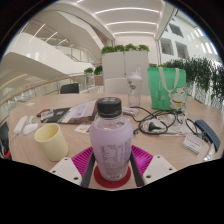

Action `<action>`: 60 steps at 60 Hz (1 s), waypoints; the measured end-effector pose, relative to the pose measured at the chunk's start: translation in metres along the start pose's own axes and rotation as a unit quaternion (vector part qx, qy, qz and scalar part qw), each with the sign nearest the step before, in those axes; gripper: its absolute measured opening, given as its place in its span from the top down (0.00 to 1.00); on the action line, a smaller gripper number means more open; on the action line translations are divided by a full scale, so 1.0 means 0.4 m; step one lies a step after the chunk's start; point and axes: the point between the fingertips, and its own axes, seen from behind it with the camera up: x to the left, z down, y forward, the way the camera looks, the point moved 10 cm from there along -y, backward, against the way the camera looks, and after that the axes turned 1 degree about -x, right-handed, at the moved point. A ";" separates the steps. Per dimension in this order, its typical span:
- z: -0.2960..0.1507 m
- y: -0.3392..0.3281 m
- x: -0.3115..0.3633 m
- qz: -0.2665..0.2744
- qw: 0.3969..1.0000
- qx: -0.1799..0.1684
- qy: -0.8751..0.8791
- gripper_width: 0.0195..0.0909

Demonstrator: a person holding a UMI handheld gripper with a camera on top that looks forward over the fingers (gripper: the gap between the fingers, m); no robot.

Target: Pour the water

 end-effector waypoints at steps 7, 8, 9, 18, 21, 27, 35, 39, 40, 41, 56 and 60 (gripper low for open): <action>0.004 -0.054 0.016 -0.004 0.999 0.033 0.010 0.11; 0.004 -0.066 0.016 0.000 0.999 0.037 0.010 0.11; 0.003 -0.079 0.015 0.004 0.999 0.040 0.010 0.12; -0.006 -0.218 0.037 0.043 0.997 0.053 0.024 0.11; -0.014 -0.276 0.058 0.054 0.996 0.057 0.032 0.10; -0.049 -0.400 0.118 0.079 0.995 0.050 0.034 0.10; -0.094 -0.555 0.234 0.114 0.993 0.033 0.007 0.10; -0.114 -0.626 0.299 0.122 0.992 0.023 0.008 0.11; -0.118 -0.643 0.315 0.123 0.992 0.020 0.009 0.12; -0.121 -0.659 0.331 0.123 0.992 0.017 0.011 0.11; -0.160 -0.835 0.475 0.141 0.990 0.006 0.010 0.10; -0.166 -0.864 0.487 0.147 0.989 0.003 0.006 0.10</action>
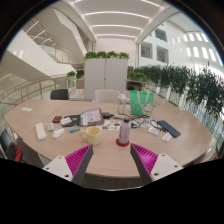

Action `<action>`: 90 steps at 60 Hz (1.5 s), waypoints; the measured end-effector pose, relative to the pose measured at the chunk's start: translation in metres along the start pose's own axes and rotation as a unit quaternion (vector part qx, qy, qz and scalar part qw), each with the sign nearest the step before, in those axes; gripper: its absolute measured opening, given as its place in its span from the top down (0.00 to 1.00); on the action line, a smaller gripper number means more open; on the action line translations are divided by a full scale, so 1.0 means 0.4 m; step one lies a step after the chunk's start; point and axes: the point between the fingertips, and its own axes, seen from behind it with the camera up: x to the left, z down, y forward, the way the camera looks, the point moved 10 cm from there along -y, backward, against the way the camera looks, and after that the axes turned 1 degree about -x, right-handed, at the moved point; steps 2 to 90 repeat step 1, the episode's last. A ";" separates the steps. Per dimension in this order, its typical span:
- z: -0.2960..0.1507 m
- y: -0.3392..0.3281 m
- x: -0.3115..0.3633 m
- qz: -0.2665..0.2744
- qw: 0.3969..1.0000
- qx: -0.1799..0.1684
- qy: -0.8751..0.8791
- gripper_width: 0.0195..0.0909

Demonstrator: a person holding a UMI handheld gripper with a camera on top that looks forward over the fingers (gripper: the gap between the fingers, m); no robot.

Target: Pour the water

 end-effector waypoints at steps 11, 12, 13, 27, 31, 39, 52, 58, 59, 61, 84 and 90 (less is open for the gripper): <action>-0.001 -0.007 0.000 0.000 1.000 0.000 0.001 0.10; -0.001 -0.007 0.000 0.000 1.000 0.000 0.001 0.10; -0.001 -0.007 0.000 0.000 1.000 0.000 0.001 0.10; -0.001 -0.007 0.000 0.000 1.000 0.000 0.001 0.10; -0.001 -0.007 0.000 0.000 1.000 0.000 0.001 0.10; -0.001 -0.007 0.000 0.000 1.000 0.000 0.001 0.10; -0.001 -0.007 0.000 0.000 1.000 0.000 0.001 0.10; -0.001 -0.007 0.000 0.000 1.000 0.000 0.001 0.10; -0.001 -0.007 0.000 0.000 1.000 0.000 0.001 0.10; -0.001 -0.007 0.000 0.000 1.000 0.000 0.001 0.10; -0.001 -0.007 0.000 0.000 1.000 0.000 0.001 0.10; -0.001 -0.007 0.000 0.000 1.000 0.000 0.001 0.10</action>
